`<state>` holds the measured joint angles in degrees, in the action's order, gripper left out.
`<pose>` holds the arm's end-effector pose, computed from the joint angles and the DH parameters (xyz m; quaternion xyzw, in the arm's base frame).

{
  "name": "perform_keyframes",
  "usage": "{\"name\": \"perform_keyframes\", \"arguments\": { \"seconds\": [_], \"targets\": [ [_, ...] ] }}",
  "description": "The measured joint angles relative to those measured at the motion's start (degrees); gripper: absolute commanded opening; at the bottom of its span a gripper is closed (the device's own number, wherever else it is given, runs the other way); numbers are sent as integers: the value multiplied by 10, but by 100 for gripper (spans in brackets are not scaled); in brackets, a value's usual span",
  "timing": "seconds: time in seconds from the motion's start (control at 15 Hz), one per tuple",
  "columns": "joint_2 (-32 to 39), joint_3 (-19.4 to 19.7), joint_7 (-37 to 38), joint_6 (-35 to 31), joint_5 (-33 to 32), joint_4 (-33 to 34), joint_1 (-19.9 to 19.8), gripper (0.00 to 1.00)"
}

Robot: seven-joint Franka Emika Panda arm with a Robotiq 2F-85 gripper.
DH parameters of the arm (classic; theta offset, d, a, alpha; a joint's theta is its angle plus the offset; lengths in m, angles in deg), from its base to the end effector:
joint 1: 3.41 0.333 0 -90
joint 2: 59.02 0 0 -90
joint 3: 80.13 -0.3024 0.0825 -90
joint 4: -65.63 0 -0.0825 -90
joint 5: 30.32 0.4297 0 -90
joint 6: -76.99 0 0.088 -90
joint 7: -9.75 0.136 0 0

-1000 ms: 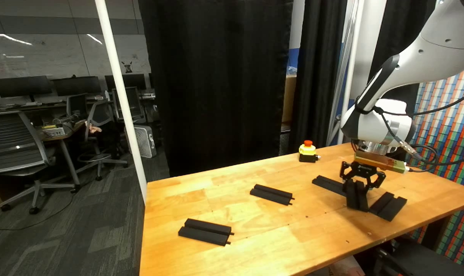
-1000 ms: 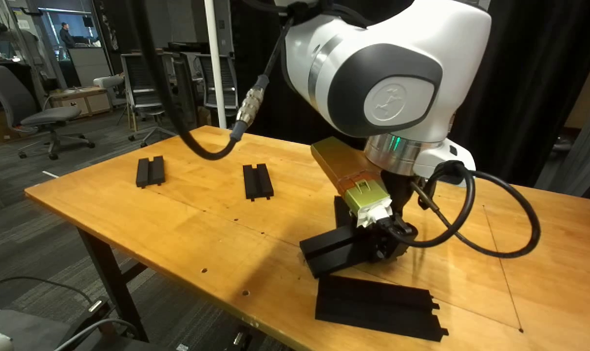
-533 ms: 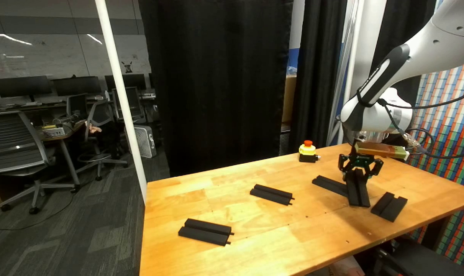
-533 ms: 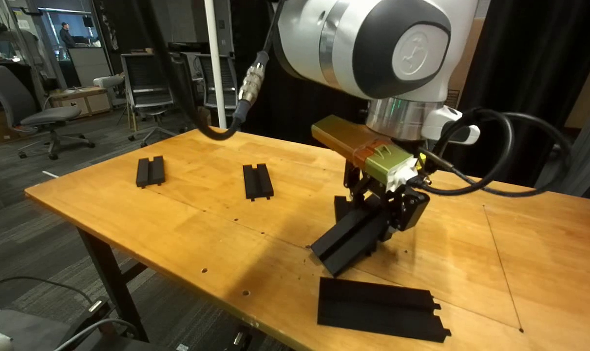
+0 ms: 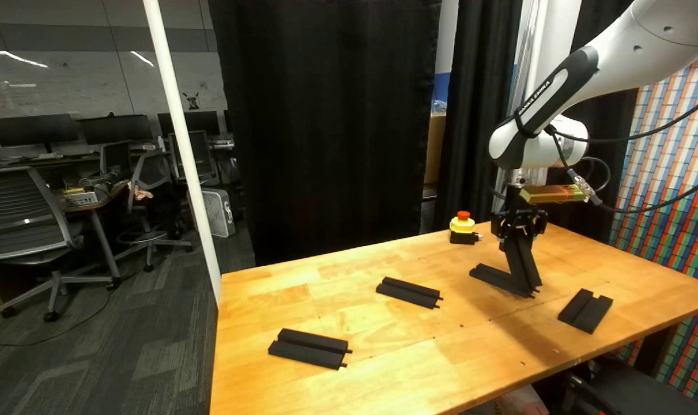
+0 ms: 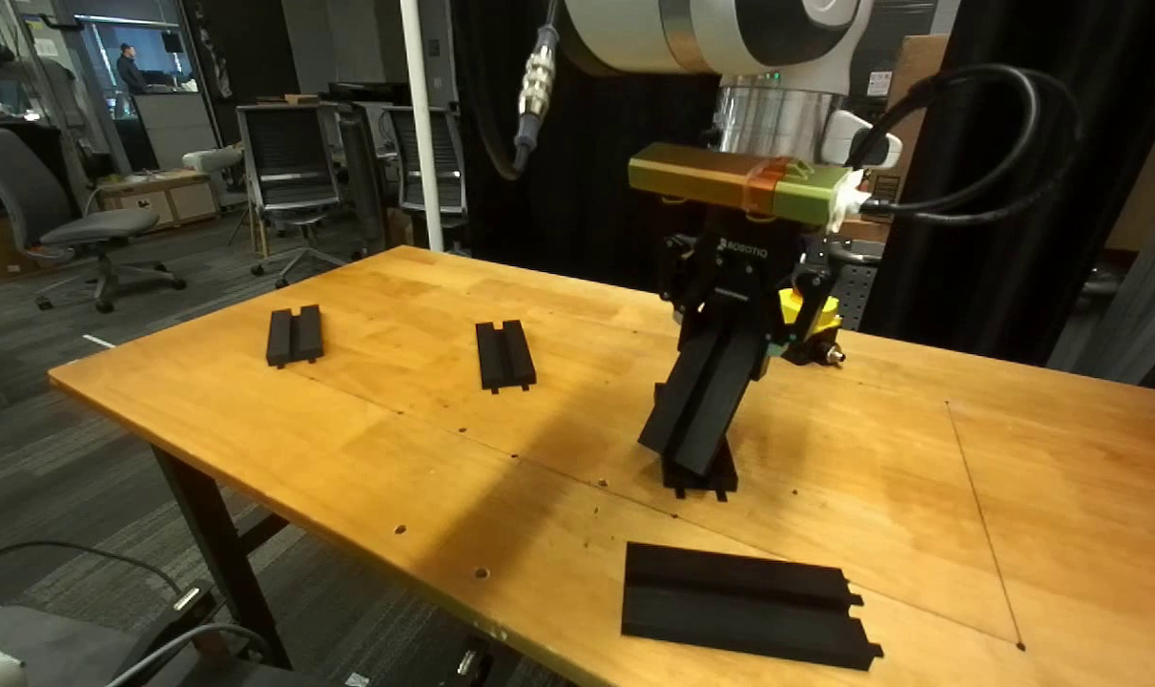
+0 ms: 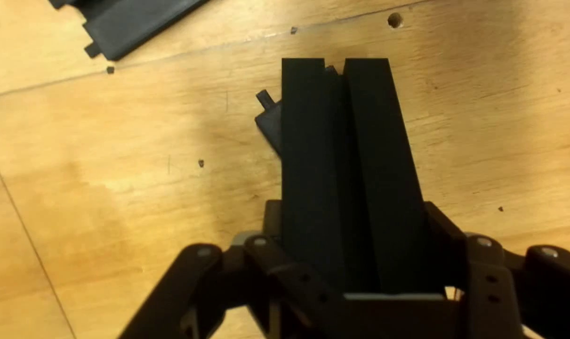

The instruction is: Stack the black pieces together

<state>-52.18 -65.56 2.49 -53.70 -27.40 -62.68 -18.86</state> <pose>0.4825 -0.2783 0.2367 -0.9762 0.2138 0.0336 0.0152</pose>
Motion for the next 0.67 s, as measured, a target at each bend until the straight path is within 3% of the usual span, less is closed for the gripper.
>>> {"name": "perform_keyframes", "arguments": {
  "seconds": [0.33, 0.67],
  "targets": [
    [61, -19, -108, 80, -16, 98, 3, 47],
    [113, -35, -211, 113, -57, 154, 2, 47]
  ]
}}
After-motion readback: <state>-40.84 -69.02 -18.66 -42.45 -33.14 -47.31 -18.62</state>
